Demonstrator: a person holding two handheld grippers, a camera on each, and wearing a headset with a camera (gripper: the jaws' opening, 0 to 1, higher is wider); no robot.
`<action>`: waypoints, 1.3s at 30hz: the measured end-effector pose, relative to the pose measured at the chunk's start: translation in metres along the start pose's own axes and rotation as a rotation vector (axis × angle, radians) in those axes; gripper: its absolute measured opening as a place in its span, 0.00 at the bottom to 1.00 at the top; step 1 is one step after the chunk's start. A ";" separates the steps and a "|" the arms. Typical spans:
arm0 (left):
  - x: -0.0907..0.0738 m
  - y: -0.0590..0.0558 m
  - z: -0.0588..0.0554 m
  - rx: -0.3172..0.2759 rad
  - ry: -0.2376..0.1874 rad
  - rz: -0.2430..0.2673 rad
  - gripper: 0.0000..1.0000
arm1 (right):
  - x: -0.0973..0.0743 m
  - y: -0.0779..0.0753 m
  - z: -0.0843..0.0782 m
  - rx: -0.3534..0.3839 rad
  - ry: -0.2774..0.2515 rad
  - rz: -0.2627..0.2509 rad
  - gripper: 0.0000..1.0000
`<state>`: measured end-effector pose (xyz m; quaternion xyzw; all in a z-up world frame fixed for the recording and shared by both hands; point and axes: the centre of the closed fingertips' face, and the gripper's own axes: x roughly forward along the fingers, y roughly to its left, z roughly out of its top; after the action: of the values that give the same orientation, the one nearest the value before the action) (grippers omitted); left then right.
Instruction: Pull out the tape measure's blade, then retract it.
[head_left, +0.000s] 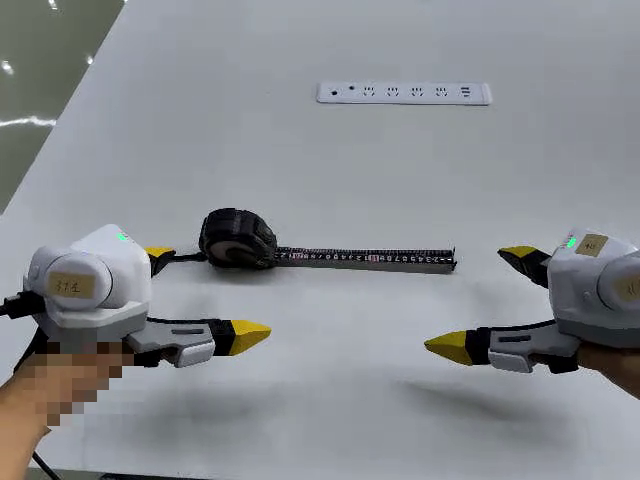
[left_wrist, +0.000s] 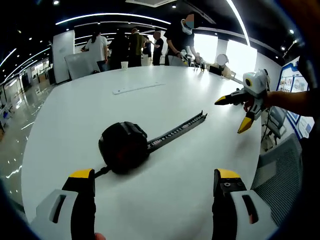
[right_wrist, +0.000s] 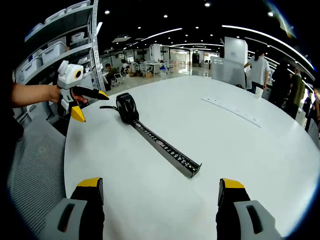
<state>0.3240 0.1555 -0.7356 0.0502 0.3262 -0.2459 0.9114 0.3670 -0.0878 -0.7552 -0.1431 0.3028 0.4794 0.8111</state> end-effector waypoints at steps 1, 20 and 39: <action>0.000 0.000 0.000 -0.002 -0.002 0.003 0.96 | 0.000 0.001 0.000 0.001 -0.001 -0.005 0.95; -0.003 -0.012 0.000 -0.044 -0.062 0.088 0.98 | 0.000 0.014 0.004 0.068 -0.050 -0.061 0.98; -0.008 -0.010 0.004 -0.077 -0.070 0.108 0.99 | 0.001 0.028 0.014 0.114 -0.076 -0.128 0.99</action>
<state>0.3161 0.1492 -0.7267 0.0238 0.2999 -0.1855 0.9354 0.3486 -0.0660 -0.7435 -0.0974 0.2888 0.4135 0.8580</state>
